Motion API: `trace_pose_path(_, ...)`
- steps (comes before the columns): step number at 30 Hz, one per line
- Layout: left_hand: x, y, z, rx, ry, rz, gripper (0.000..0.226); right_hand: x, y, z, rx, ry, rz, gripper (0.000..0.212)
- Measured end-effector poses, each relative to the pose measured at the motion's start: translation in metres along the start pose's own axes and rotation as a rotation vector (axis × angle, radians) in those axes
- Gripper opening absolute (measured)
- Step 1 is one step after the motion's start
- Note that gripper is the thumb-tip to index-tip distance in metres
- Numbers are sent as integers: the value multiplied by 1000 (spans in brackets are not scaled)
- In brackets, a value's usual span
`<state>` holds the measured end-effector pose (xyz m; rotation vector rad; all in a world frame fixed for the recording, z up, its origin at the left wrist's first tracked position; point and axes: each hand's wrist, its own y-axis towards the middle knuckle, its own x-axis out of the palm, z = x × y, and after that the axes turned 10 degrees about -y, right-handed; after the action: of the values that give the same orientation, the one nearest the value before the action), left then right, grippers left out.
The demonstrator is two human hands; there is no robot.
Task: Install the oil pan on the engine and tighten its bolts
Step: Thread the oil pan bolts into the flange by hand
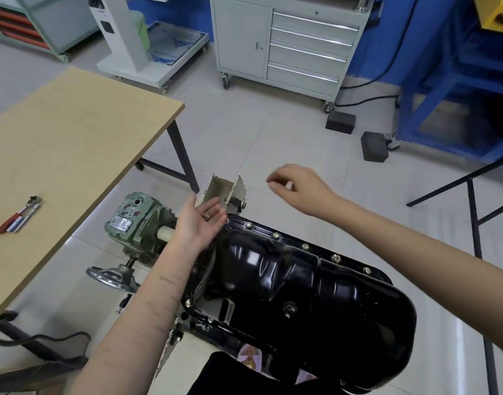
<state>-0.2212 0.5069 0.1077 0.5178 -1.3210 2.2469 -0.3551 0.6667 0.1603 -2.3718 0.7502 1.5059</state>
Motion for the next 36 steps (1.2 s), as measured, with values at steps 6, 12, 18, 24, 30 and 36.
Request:
trace_pose_path(6, 22, -22, 6, -150, -261, -197, 38, 33, 30, -56, -271, -145, -103, 27)
trace_pose_path(12, 16, -22, 7, -159, -362, -201, 38, 46, 49, -67, -266, -205, -176, 26)
trace_pose_path(18, 5, -9, 9, -99, -114, -251, 44, 50, 59, -70, -163, 44, -220, 16)
trace_pose_path(24, -35, 14, 11, 1, 188, 65, 51, 57, 65, -51, -124, -80, -338, 19)
trace_pose_path(30, -60, 23, -8, 313, 815, 217, 22, 83, 63, -45, -213, -371, -513, 21)
trace_pose_path(36, -79, 23, -22, 500, 1302, 93, 44, 91, 67, -41, -325, -564, -564, 23)
